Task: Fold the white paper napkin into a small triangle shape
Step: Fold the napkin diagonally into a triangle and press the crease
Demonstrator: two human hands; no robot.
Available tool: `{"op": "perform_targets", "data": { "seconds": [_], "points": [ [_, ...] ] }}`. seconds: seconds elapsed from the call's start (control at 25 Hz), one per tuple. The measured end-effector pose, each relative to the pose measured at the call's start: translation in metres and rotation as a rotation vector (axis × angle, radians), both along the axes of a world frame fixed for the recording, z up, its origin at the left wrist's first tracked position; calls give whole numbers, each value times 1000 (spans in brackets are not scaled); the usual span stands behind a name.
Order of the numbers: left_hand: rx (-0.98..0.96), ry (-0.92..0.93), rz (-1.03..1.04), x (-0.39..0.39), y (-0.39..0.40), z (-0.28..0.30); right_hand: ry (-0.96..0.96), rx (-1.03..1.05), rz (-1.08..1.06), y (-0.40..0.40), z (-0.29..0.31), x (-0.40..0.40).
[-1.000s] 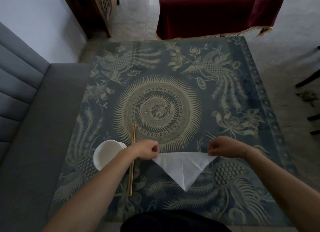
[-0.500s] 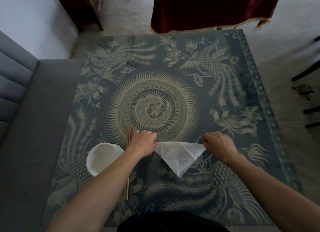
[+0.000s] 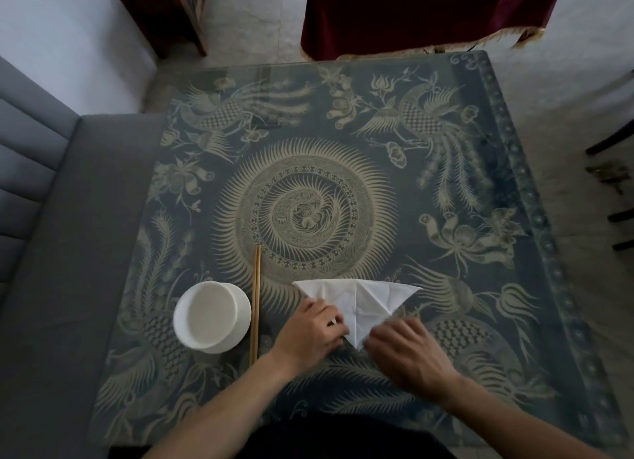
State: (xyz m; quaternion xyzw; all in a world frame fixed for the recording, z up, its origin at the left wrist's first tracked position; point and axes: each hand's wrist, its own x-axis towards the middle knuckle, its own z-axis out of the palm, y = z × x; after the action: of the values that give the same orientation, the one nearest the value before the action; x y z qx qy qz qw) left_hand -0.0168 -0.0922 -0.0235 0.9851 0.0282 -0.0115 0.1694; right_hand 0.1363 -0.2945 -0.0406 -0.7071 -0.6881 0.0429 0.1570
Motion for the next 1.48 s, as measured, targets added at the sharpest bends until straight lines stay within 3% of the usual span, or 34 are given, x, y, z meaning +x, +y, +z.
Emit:
{"op": "perform_targets", "data": {
  "seconds": [0.52,0.8,0.92,1.2,1.48],
  "points": [
    [169,-46,-42,10,-19,-4,-2,-244,-103,-26,-9,-26],
    [-150,-78,282,11,-28,-3,0,-210,-120,-27,-10,-28],
    [-195,-56,346,9,-29,-4,0,-211,-125,-27,-9,-28],
    [-152,-29,361,8,-47,-13,-4,-212,-129,-27,-9,-29],
    [5,-55,165,-4,-38,-19,-17,-228,-130,-28,-11,-28]
  ]
}}
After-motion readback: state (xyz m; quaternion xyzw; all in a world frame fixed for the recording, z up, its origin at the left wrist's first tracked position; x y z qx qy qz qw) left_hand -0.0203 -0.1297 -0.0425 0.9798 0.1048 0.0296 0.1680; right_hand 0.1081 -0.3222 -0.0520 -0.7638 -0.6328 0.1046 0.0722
